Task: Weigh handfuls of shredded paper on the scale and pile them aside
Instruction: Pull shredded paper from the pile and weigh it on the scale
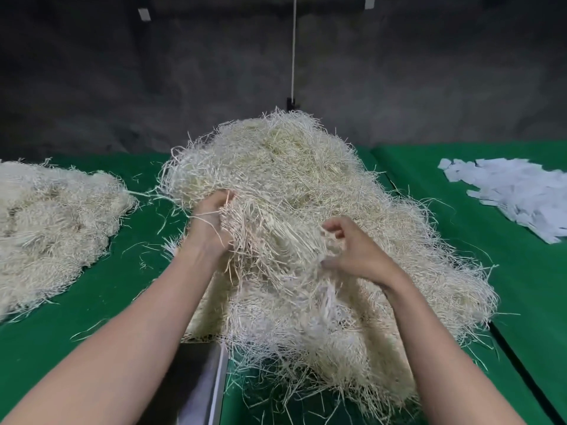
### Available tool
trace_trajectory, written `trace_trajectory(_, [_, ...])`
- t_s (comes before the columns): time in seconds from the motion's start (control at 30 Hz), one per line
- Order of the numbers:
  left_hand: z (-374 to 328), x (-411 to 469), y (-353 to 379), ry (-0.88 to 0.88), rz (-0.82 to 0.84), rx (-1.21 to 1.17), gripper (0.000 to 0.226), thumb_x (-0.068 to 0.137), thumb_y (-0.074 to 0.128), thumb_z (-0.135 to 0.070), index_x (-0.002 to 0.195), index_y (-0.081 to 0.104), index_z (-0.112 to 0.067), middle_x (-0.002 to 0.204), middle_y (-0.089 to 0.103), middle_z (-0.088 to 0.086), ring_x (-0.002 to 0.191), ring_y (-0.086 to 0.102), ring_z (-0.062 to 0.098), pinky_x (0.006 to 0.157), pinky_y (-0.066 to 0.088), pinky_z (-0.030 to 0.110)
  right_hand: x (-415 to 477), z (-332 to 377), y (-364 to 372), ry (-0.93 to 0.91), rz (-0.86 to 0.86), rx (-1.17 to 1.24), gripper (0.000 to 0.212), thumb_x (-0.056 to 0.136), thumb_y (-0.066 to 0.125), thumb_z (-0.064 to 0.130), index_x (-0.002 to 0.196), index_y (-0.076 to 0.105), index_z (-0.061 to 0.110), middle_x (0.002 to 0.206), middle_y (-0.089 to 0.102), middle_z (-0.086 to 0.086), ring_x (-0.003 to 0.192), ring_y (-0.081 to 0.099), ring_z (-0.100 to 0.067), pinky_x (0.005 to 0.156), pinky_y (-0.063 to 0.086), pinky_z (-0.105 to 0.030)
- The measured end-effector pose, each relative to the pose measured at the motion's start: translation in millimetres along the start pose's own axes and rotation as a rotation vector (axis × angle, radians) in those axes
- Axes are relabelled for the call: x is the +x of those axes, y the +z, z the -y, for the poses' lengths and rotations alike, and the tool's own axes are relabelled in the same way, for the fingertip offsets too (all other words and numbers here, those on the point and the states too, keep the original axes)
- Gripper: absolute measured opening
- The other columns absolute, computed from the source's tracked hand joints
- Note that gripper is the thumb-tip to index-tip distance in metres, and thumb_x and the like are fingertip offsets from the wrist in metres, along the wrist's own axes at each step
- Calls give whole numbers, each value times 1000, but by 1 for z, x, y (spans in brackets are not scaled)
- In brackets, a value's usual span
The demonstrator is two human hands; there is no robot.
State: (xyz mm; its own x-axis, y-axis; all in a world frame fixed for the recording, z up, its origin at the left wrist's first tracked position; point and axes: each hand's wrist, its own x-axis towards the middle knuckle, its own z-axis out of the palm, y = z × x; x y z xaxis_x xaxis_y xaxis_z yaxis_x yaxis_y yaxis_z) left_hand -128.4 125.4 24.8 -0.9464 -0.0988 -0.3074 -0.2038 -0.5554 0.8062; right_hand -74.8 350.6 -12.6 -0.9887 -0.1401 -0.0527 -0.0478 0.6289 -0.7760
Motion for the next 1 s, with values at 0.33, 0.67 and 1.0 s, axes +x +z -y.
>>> trace_trajectory(0.33, [-26, 4, 57, -52, 281, -193, 31, 90, 49, -23, 73, 69, -7, 88, 69, 13, 79, 67, 27, 81, 51, 36, 74, 24, 50, -105, -188, -33, 82, 83, 61, -1, 147, 21, 30, 101, 57, 8, 77, 56, -2, 56, 50, -20])
trace_trajectory(0.67, [-35, 37, 11, 16, 96, -83, 18, 89, 52, -16, 103, 59, -9, 118, 57, 11, 100, 59, 28, 96, 46, 46, 41, -17, -13, 124, 271, -258, 88, 73, 78, 34, 145, 28, 28, 149, 32, 3, 129, 40, -18, 105, 36, -32])
trace_trajectory(1.0, [-23, 23, 41, -72, 263, -81, 12, 90, 48, -20, 94, 56, -11, 116, 53, 19, 112, 49, 34, 107, 32, 54, 66, 51, 36, -67, -142, 203, 72, 84, 67, 17, 141, 28, 37, 112, 42, 22, 61, 60, 6, 42, 47, -11])
